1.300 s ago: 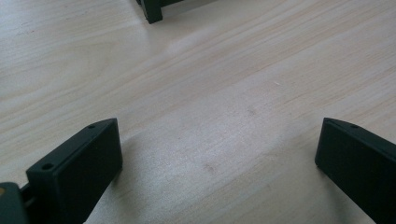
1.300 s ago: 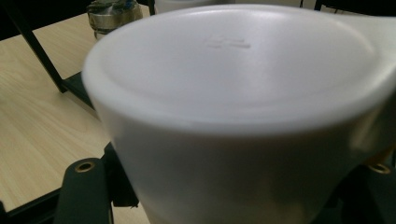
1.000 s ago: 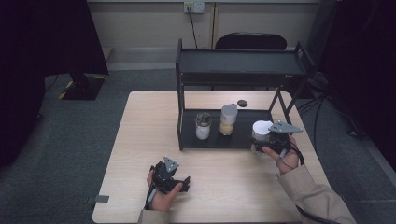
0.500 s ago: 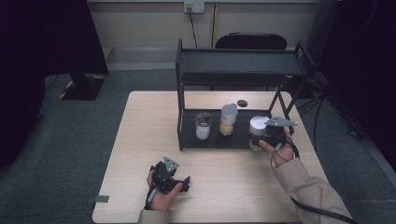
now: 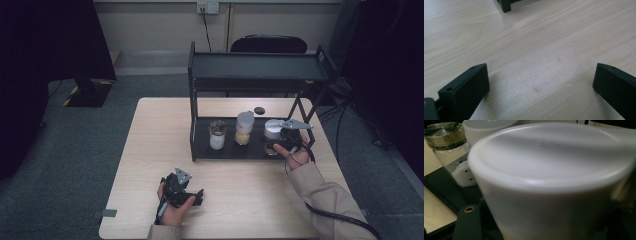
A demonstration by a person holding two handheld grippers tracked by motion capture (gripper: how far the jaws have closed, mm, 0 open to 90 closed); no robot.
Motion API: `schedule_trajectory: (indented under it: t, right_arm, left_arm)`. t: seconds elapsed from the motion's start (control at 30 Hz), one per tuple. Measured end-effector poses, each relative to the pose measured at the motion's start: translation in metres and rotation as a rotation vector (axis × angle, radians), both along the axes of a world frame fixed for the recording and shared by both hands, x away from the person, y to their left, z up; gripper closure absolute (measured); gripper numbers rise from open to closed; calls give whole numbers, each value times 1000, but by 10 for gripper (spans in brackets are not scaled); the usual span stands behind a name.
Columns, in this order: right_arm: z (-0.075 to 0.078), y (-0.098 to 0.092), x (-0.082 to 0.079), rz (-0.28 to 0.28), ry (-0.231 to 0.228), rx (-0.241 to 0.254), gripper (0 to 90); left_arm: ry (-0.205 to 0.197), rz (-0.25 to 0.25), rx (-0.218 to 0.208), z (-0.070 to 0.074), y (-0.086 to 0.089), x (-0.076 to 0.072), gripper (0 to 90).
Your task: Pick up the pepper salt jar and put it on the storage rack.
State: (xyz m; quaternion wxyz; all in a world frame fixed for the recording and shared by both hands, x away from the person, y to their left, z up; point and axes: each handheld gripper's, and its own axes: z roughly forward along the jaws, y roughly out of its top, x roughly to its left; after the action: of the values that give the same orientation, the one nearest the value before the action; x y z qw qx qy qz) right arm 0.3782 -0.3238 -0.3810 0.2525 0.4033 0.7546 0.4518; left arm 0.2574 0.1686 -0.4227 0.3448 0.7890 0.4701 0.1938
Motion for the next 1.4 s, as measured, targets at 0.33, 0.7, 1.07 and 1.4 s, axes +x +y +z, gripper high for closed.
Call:
schedule_trajectory:
  t: [0.33,0.7,1.07,1.4]
  right_arm:
    - [-2,4,15,-40,4,8,298]
    - [0,9,31,-63,3,4,298]
    - [-5,12,45,-69,-6,18,298]
    - [-11,13,53,-102,-1,23,297]
  left_arm:
    - [-1,0,-1,0,0,0,0]
    - [0,0,0,0,0,0,0]
    - [0,0,0,0,0,0,0]
    - [0,0,0,0,0,0,0]
